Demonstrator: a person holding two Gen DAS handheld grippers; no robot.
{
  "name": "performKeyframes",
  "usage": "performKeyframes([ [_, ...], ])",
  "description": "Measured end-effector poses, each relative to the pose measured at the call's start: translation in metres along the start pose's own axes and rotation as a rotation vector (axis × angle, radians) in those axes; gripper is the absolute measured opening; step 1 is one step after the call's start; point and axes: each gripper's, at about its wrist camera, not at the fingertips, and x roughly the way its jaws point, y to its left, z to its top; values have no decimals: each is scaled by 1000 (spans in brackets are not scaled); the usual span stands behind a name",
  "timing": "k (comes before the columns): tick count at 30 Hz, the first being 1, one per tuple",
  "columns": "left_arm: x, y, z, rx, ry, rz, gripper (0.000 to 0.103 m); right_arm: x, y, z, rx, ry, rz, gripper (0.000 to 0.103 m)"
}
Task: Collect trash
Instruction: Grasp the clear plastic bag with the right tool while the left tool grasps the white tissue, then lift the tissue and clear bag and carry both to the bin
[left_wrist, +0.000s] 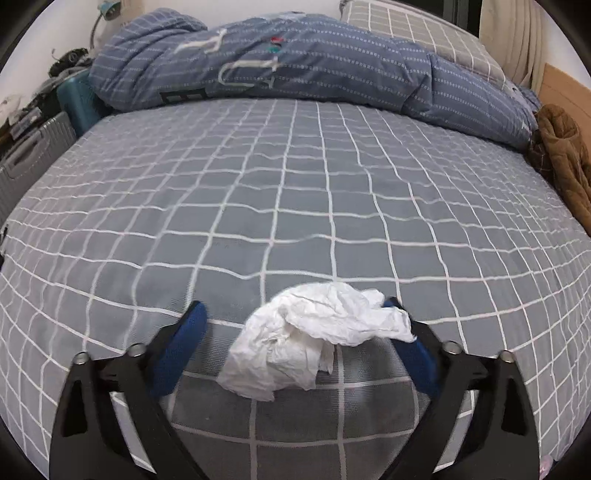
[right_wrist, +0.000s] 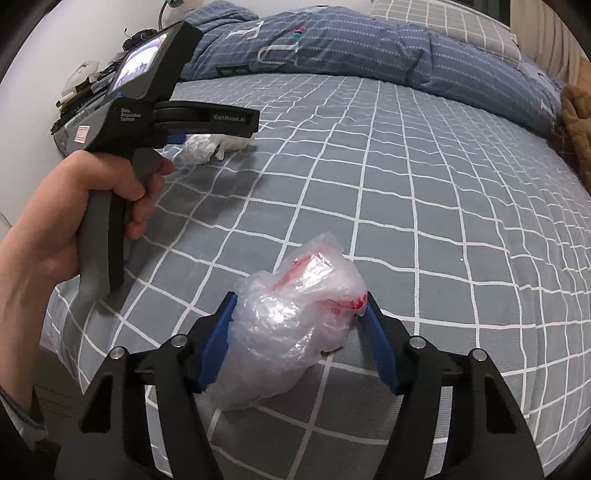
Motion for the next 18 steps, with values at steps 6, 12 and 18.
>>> performKeyframes([
  [6,13,-1,-5,4,52,-6,60,-1,-2,-2,12,5,0,59],
  [12,15,1,-7,8,62,1,37,-1,-3,-2,26,5,7,58],
  [18,13,3,-6,-9,64,10,21,-2,-4,-2,31,-2,4,56],
])
